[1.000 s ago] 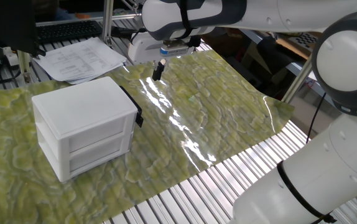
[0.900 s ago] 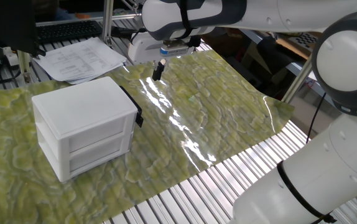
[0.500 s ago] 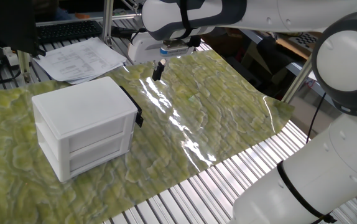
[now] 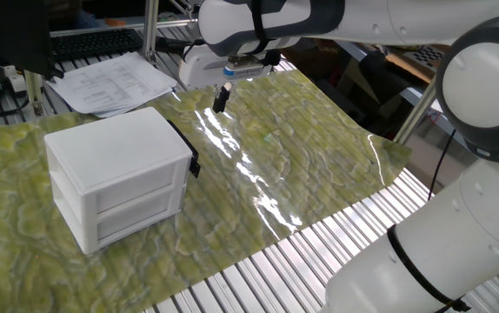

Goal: Take something out of a drawer

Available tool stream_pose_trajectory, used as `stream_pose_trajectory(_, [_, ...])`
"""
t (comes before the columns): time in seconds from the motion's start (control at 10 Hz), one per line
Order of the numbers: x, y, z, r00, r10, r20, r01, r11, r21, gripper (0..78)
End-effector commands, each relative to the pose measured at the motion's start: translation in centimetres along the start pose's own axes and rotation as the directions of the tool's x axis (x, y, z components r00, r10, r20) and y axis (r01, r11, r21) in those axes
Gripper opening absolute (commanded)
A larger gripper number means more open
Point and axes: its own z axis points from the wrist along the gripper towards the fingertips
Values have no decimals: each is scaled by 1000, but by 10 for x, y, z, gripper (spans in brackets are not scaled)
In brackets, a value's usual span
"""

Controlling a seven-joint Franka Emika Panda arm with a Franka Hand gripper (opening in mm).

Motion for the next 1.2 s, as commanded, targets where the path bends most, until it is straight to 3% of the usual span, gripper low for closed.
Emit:
stream_pose_trajectory(0.1, [0,0,0,992,122,-43,-125,989,-76,0])
stream_pose_trajectory(0.2, [0,0,0,992,122,-43,-125,990,-73,0])
stream_pose_trajectory(0.3, [0,0,0,992,116,-42,-118,992,-46,0])
stream_pose_trajectory(1.2, [-2,0,-1,992,124,-31,-126,990,-68,0])
